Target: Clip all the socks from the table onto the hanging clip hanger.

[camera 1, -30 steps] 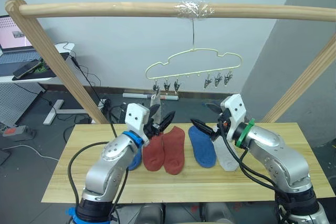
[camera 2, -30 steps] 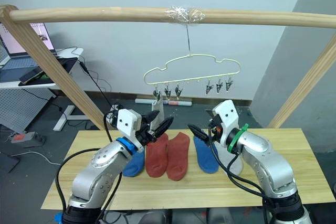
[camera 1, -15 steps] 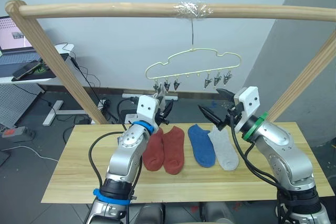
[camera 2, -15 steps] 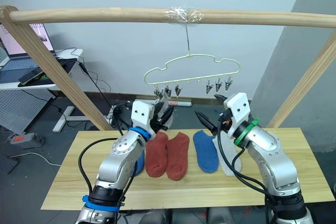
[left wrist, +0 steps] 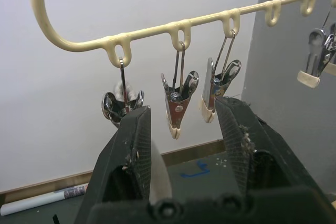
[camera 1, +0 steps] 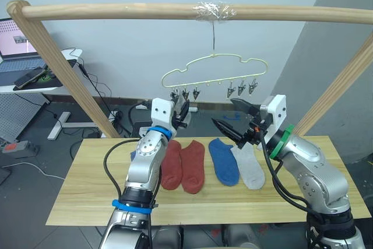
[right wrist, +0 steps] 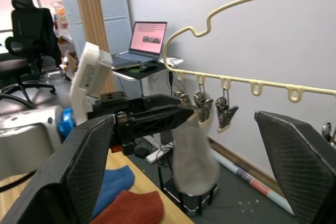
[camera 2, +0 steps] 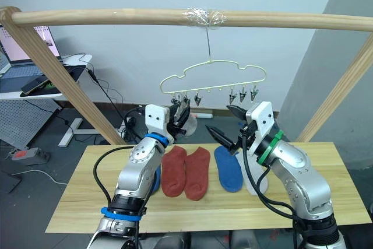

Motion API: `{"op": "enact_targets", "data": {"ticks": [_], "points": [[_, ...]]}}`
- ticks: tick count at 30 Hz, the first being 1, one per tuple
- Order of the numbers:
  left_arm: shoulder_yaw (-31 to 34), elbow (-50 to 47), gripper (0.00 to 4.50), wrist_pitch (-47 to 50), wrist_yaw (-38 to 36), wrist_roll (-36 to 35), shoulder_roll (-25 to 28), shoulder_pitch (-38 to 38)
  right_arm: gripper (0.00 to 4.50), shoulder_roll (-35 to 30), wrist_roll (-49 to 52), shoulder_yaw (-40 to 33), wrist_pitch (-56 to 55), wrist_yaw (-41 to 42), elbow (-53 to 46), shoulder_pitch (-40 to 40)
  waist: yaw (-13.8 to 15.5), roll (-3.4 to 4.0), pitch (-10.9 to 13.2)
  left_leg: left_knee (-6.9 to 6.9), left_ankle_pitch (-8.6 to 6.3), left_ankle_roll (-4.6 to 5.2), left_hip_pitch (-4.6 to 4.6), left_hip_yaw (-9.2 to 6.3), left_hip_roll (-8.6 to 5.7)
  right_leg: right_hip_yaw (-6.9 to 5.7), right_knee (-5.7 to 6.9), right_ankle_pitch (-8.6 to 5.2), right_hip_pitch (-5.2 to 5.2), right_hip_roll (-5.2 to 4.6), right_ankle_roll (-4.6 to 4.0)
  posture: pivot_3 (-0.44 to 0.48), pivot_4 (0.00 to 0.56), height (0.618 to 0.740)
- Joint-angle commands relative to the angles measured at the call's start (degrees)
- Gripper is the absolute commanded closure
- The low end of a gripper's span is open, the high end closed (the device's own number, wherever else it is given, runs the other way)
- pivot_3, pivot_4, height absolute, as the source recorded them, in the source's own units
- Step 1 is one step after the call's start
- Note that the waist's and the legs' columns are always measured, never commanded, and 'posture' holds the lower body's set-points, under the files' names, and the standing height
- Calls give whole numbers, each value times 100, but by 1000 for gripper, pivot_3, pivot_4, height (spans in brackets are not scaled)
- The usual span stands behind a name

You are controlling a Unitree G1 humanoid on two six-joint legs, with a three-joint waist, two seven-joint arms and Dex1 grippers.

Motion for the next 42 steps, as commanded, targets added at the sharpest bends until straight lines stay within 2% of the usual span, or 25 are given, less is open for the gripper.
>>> {"op": "enact_targets", "data": {"ticks": [1,15,42], "points": [[101,65,2394,-240,-77,-2,-28,-233,0,4,106,-85,-5,-66,-301,-101,-5,0,0,0,0,0,0,0,0,0,0,0,0,0,0,-128,108,740],[194,558,2394,-549,-59,74,-91,-591,0,32,130,-66,51,-157,-354,-91,-74,-1,0,1,0,0,1,-1,0,-1,2,0,0,0,0,-139,120,740],[245,1035,2394,-922,38,308,-190,-837,0,66,204,0,236,-350,-526,-112,-103,-2,2,3,0,0,2,-1,0,-1,3,0,1,0,1,-161,129,740]]}}
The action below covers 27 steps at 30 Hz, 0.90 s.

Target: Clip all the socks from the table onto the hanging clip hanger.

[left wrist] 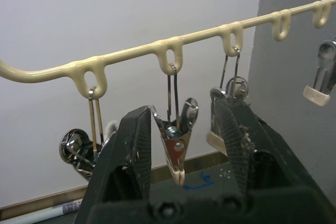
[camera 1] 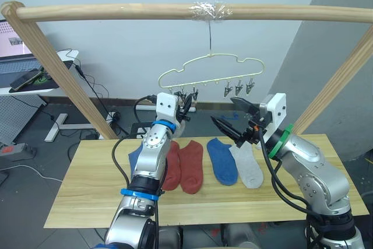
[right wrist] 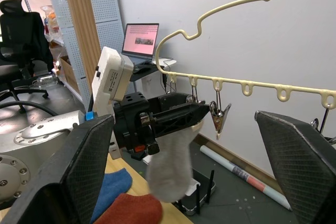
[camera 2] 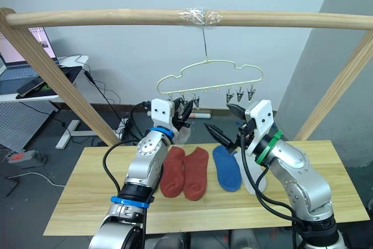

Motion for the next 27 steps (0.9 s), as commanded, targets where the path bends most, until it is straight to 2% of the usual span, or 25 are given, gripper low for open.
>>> {"op": "enact_targets", "data": {"ticks": [1,12,15,18,21,27], "points": [[50,-51,2394,-178,-11,32,18,-180,0,13,99,-21,-11,-14,-285,-93,-1,0,0,0,0,0,0,0,0,0,0,0,0,0,0,-162,129,740],[53,-47,2394,-202,-63,-26,-23,-139,0,7,98,-15,-18,-21,-293,-98,-5,0,0,0,0,0,0,-1,0,-1,1,0,0,0,0,-163,129,740],[76,-56,2966,-194,-69,-50,-33,-127,0,-5,102,-15,-12,-8,-289,-101,-5,0,0,0,0,0,0,0,0,0,1,0,0,0,0,-162,128,740],[100,-59,3838,-169,-75,-79,-47,-119,0,1,126,-23,2,-6,-284,-118,-6,0,0,0,0,0,0,0,0,0,1,0,0,0,0,-162,126,740],[140,-63,4356,-140,-64,-112,-68,-112,0,4,142,-24,7,-4,-282,-123,-5,0,0,0,0,0,0,0,0,0,1,0,0,0,0,-160,121,740],[154,-141,4489,-84,-115,-110,-61,-53,0,-20,118,27,38,-18,-257,-99,-4,1,-1,1,0,0,3,0,0,0,3,0,2,0,0,-150,113,740]]}}
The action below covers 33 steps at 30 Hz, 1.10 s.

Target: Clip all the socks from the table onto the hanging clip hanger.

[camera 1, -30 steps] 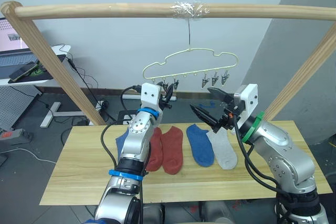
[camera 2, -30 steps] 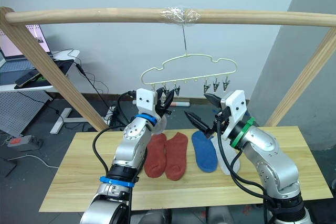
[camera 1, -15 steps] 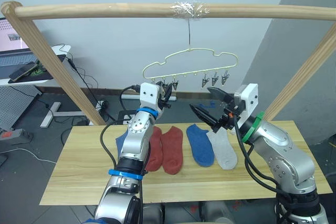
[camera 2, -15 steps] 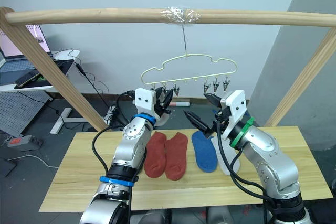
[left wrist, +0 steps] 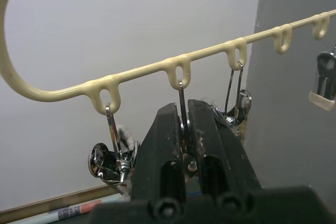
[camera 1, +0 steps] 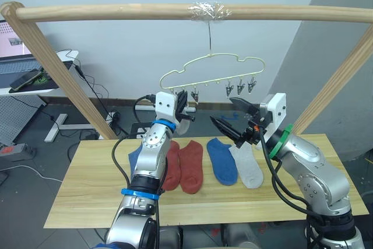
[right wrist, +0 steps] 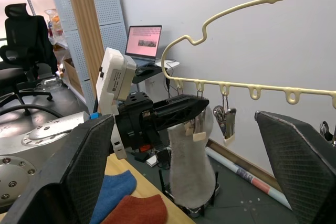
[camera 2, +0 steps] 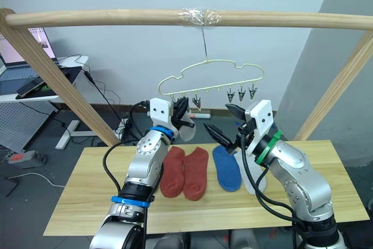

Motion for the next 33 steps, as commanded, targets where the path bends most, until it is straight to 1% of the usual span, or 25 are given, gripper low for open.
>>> {"op": "enact_targets", "data": {"ticks": [1,3,5,7,10,14,17,20,22,25,28,31,33], "points": [[63,-191,4489,28,-28,-71,21,-22,0,-148,-181,158,40,-16,-171,-28,0,0,0,0,0,0,0,0,0,0,0,0,0,0,0,-150,113,740],[77,-271,4489,209,-87,-94,89,-8,0,-469,-692,472,171,-81,50,151,1,0,-1,1,0,0,1,0,0,0,0,0,1,0,0,-143,112,740],[120,-399,4489,440,-169,-173,174,9,0,-584,-1094,614,305,-342,446,311,4,-4,-4,1,0,0,2,0,-1,-1,-1,0,3,0,0,-136,109,740],[206,-617,4489,765,-229,-333,267,64,0,-541,-1455,638,216,-604,1110,415,-1,-3,-5,1,0,0,3,2,0,1,2,0,3,0,0,-131,106,740],[227,-995,4489,1139,-343,-501,403,183,0,-605,-2014,808,-85,-678,2133,458,-11,-2,-5,2,0,0,13,13,0,12,8,1,5,0,0,-115,102,740],[198,-1348,4489,1462,-381,-588,508,385,0,-322,-2273,834,-362,-702,3329,269,-20,-2,-5,1,0,0,22,18,1,18,11,1,8,1,-1,-107,105,740],[185,-1507,4489,1585,-323,-610,474,517,0,-44,-2419,837,-613,-681,4150,63,-43,-1,-5,1,0,0,27,25,3,24,13,2,11,2,-3,-97,107,740],[149,-1661,4489,1699,-265,-630,407,586,0,269,-2320,569,-609,-767,4871,-118,-37,-1,-5,1,1,0,33,27,3,26,13,4,17,3,-3,-81,113,740],[134,-1762,4489,1765,-234,-644,375,632,0,263,-2527,611,-813,-793,5314,-221,-28,-1,-5,1,1,1,39,27,3,27,12,4,23,3,-2,-70,114,740],[143,-1865,4489,1839,-218,-660,372,683,0,234,-2690,622,-1022,-767,5643,-272,-20,-1,-5,1,1,1,46,33,2,32,10,4,28,3,-2,-60,115,740],[191,-1922,4500,1893,-225,-683,399,715,614,300,-2662,526,-1088,-738,5707,-248,-14,-1,-5,-1,0,1,61,31,3,31,11,4,41,3,-1,-56,115,740],[224,-1936,4500,1914,-220,-681,412,729,1591,381,-2622,427,-1084,-721,5704,-205,-13,-1,-5,-2,0,1,76,32,4,31,10,4,58,4,-1,-53,113,740],[237,-1923,4500,1915,-219,-683,411,719,2375,407,-2640,398,-1113,-725,5713,-179,-11,-1,-5,-1,0,1,78,31,4,31,10,4,61,4,0,-55,112,740]]}}
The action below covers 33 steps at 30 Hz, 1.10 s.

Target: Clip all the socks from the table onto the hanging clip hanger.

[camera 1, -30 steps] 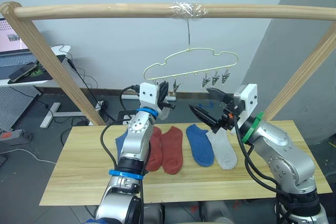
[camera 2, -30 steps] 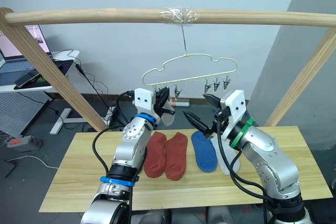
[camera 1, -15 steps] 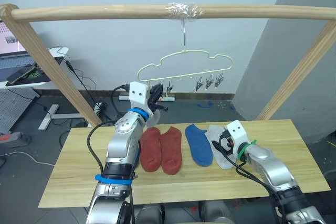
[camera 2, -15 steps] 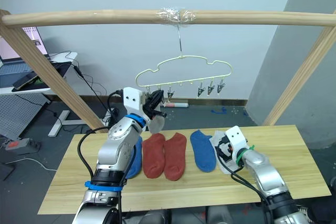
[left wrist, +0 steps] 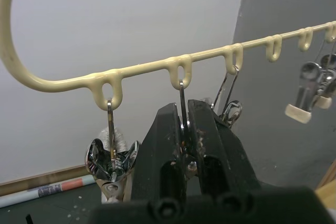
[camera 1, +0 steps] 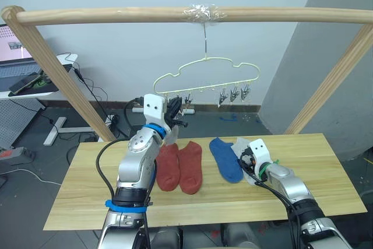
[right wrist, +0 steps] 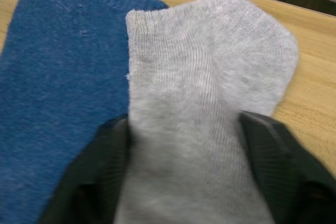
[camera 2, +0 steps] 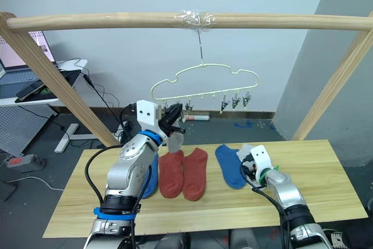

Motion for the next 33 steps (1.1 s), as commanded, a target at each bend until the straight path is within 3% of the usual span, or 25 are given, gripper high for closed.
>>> {"op": "enact_targets", "data": {"ticks": [1,6,15,20,26,29,33], "points": [[87,-83,4500,28,41,-40,41,-3,2728,53,-18,-129,-75,9,29,38,1,0,0,0,0,0,1,0,0,0,0,0,1,0,0,-56,112,740],[54,-10,4500,14,20,-40,15,-81,4480,106,1,-224,-162,25,13,79,4,0,0,0,0,0,1,0,0,0,-2,0,1,0,0,-63,107,740],[19,141,4500,-50,-19,-10,7,-143,4480,173,379,-383,-75,558,-827,459,3,1,-1,-1,-1,0,0,0,0,0,-4,0,-1,0,1,-75,100,740],[189,97,4500,372,-175,-439,26,-197,4480,-217,403,-509,-43,723,-2199,983,25,2,0,-1,-1,-1,-2,0,0,0,-5,-1,-1,0,2,-74,101,740],[935,-87,4500,1841,-271,-1935,89,-290,4480,-863,548,-344,32,1244,-4016,1396,-23,1,0,-3,-2,-1,-3,0,7,-3,-7,-2,-1,2,6,-80,104,740],[1821,-84,4500,3085,188,-3658,-50,-481,4480,-640,753,-57,345,1300,-4609,1161,-51,-2,2,-3,-2,-1,-1,-2,11,-5,-3,-2,-1,4,6,-81,104,740],[2270,-124,4500,3922,744,-4917,-105,-628,4480,-260,736,367,625,1180,-4794,800,-56,-9,6,-2,-2,-1,-3,-9,10,-9,-7,-2,-1,5,6,-79,106,740]]}}
